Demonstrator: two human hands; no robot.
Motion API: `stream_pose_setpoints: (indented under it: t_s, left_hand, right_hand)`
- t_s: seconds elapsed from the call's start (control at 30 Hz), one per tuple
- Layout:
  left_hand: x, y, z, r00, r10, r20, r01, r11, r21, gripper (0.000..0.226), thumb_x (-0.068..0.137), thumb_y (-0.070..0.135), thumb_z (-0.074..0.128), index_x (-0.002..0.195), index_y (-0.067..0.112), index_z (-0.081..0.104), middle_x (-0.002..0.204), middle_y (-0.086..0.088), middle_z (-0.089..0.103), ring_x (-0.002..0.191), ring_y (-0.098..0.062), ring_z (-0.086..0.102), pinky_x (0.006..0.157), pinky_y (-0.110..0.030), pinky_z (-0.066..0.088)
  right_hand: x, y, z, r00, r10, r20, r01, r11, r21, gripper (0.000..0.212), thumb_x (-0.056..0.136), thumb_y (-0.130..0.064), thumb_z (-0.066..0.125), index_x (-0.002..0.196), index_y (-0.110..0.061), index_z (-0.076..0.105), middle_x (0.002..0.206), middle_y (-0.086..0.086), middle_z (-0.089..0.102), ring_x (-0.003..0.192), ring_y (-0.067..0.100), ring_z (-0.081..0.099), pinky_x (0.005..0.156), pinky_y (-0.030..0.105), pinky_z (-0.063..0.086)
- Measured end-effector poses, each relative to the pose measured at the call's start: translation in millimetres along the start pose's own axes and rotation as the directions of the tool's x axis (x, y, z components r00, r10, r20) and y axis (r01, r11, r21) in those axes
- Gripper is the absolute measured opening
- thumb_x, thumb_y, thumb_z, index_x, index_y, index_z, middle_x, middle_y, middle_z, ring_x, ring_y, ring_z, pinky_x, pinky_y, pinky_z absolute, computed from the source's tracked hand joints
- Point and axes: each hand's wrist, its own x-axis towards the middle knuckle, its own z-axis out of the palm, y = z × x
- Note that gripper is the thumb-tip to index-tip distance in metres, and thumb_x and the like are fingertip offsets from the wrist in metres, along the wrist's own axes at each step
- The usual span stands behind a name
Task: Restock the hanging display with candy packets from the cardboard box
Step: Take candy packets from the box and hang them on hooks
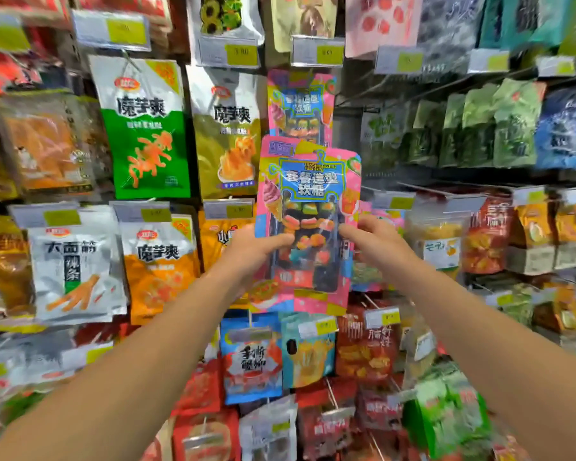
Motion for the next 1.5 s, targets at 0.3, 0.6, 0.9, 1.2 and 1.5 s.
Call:
stream_pose_setpoints:
  t_s: [0.3, 0.6, 0.9, 1.2, 1.5]
  left_hand:
    - [85.8, 59.7, -25.0, 0.976, 0.212, -0.059, -0.203, 0.971, 0.13, 0.019, 0.081, 0.004, 0.072, 0.096, -0.006, 0.066, 0.086, -0.013, 0.063, 0.074, -0.019, 0.059, 0.059, -0.021, 0.047]
    - [132.0, 65.6, -21.4, 0.97, 0.213, -0.119, -0.188, 0.963, 0.192, 0.025, 0.074, 0.004, 0.076, 0.095, -0.008, 0.068, 0.085, -0.013, 0.068, 0.074, -0.02, 0.059, 0.061, -0.022, 0.048]
    - [160.9, 75.1, 9.8, 0.965, 0.209, -0.159, -0.175, 0.963, 0.205, 0.035, 0.057, 0.024, 0.081, 0.086, 0.007, 0.075, 0.087, -0.01, 0.076, 0.077, -0.023, 0.068, 0.074, -0.031, 0.051]
    - [161.8, 83.0, 49.1, 0.964, 0.207, -0.165, -0.222, 0.972, -0.081, 0.011, 0.082, 0.002, 0.068, 0.079, 0.01, 0.074, 0.072, -0.008, 0.07, 0.061, -0.02, 0.066, 0.054, -0.026, 0.053]
    - [170.6, 87.4, 62.6, 0.958, 0.163, -0.236, -0.191, 0.976, -0.103, 0.014, 0.08, 0.007, 0.072, 0.094, 0.006, 0.072, 0.078, -0.011, 0.073, 0.071, -0.027, 0.068, 0.067, -0.035, 0.054]
  right_hand:
    - [112.3, -90.8, -29.8, 0.951, -0.278, -0.134, 0.254, 0.951, -0.176, 0.044, 0.079, -0.045, 0.068, 0.112, -0.017, 0.062, 0.104, 0.003, 0.068, 0.092, 0.018, 0.064, 0.086, 0.041, 0.054]
    - [184.8, -140.7, -37.7, 0.917, -0.385, -0.106, 0.37, 0.919, -0.137, 0.09, 0.069, -0.052, 0.065, 0.148, -0.019, 0.035, 0.128, -0.003, 0.059, 0.116, 0.019, 0.06, 0.102, 0.043, 0.048]
    - [224.5, -155.0, -49.5, 0.857, -0.503, -0.111, 0.509, 0.86, 0.032, 0.069, 0.065, -0.041, 0.068, 0.129, -0.025, 0.048, 0.103, -0.001, 0.067, 0.095, 0.02, 0.066, 0.096, 0.049, 0.052]
    - [229.3, -173.6, -66.6, 0.795, -0.606, -0.039, 0.587, 0.75, 0.304, 0.063, 0.084, -0.007, 0.063, 0.142, -0.013, 0.038, 0.115, 0.004, 0.064, 0.083, 0.02, 0.062, 0.06, 0.02, 0.052]
    - [234.1, -170.6, -68.7, 0.762, -0.647, 0.011, 0.625, 0.74, 0.248, 0.07, 0.083, -0.017, 0.064, 0.147, -0.02, 0.036, 0.128, 0.003, 0.058, 0.082, 0.026, 0.07, 0.076, 0.038, 0.057]
